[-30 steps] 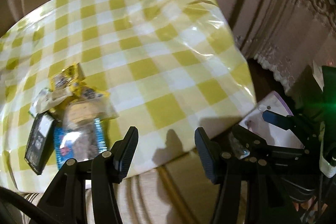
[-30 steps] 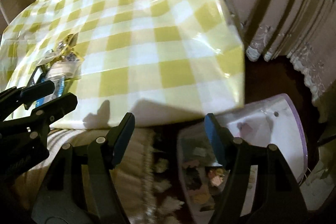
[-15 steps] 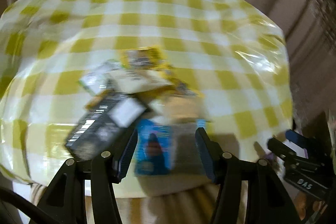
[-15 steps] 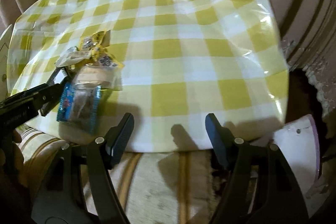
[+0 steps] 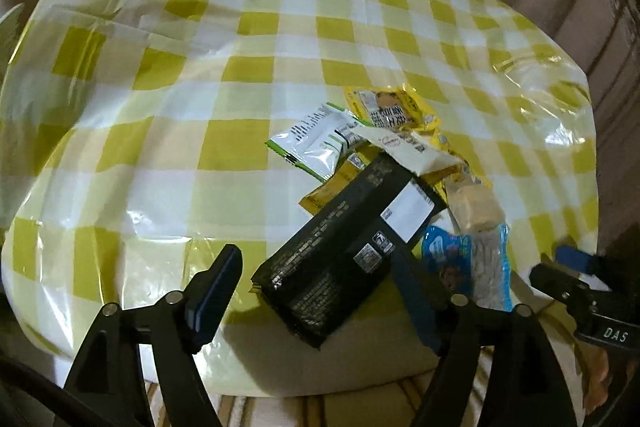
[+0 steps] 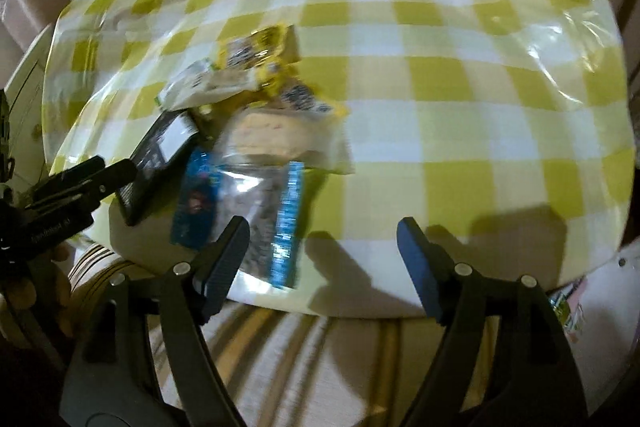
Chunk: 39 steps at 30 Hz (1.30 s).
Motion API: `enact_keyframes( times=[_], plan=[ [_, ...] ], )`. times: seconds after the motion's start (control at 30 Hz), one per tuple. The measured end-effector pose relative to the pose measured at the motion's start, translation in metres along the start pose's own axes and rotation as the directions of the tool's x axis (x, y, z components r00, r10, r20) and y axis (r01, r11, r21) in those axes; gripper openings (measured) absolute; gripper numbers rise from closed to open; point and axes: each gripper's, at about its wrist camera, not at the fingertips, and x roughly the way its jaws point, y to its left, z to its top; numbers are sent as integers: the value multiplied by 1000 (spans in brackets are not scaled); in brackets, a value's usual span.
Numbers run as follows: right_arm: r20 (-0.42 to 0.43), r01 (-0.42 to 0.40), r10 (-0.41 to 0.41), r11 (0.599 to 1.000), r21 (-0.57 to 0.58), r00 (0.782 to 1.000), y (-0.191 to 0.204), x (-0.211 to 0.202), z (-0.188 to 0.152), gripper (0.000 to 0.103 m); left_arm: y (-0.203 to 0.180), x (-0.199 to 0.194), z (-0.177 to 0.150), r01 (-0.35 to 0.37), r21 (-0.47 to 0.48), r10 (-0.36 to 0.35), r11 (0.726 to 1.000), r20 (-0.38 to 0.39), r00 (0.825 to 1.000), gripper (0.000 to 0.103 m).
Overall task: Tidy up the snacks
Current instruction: 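Grasp the dark cracker box with the left tool while the right tool grasps the blue-edged seed bag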
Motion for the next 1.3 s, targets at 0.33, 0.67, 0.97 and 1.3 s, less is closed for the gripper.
enact_keyframes(
  times=[0.33, 0.67, 0.97, 1.3],
  plan=[
    [-99, -29, 20, 995, -98, 995, 40, 38, 7, 86, 1, 22, 3, 39, 90, -35, 995, -47, 998, 80],
    [-124, -27, 16, 996, -86, 992, 60, 59, 16, 94, 5, 34, 5, 79, 93, -73, 993, -63, 995, 69],
    [-94, 29, -38, 994, -104, 995, 74, 72, 22, 86, 11, 26, 2, 124, 60, -123, 990, -28, 992, 50],
    [-76, 1, -9, 995, -97, 997, 65, 57, 8, 64, 2, 8, -7, 177, 52, -177, 983, -10, 984, 21]
  ],
)
